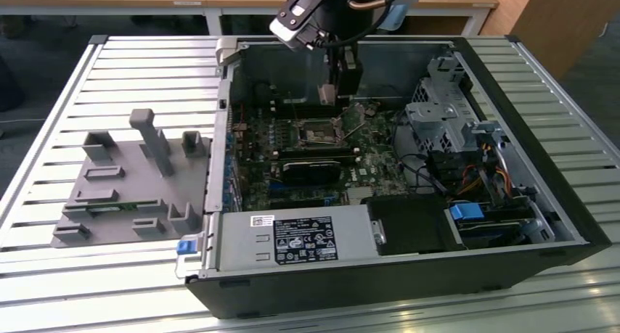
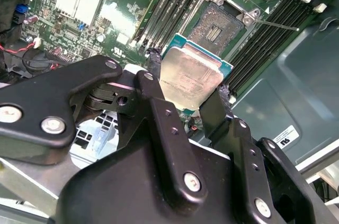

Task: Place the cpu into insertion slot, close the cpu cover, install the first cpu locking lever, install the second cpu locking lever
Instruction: 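Place the cpu into insertion slot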

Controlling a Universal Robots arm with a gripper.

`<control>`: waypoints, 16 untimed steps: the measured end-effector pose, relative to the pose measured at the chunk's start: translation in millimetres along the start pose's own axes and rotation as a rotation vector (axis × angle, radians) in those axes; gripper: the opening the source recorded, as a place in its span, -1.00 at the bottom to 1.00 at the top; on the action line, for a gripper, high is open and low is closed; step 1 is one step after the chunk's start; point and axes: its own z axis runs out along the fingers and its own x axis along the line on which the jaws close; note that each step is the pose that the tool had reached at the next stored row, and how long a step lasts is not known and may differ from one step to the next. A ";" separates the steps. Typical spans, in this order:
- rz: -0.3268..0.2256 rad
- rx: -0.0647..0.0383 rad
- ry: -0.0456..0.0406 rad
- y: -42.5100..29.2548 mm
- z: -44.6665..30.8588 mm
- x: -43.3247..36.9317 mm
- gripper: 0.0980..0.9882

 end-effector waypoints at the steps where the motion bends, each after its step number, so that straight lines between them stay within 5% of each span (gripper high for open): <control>1: 0.000 0.000 0.0000 0.0 0.3 0.0 0.00; 16: 0.000 0.000 -0.0004 -0.6 7.0 0.1 0.00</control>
